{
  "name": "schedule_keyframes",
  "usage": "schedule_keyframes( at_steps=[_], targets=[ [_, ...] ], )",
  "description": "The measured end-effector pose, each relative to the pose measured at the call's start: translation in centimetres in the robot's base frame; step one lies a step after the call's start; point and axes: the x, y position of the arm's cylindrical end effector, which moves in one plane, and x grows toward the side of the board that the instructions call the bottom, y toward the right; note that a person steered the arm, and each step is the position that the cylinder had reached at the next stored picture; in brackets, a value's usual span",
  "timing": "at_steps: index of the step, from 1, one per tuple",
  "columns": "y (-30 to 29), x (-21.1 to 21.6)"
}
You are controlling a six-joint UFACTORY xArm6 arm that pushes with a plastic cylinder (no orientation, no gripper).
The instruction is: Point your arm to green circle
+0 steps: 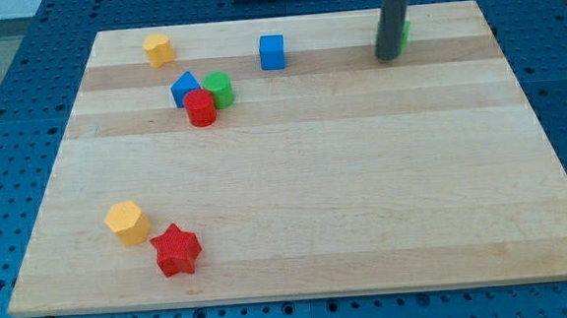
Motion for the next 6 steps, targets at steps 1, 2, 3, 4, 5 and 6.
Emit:
schedule_keyframes(
  at_steps=[1,2,3,4,5,6],
  targets=[
    [-3.3,0.5],
    [-6.6,4.0],
    [-12.4,6.0],
    [-16.0,5.5],
    [-17.0,2.9],
    [-23.1,2.8]
  ],
)
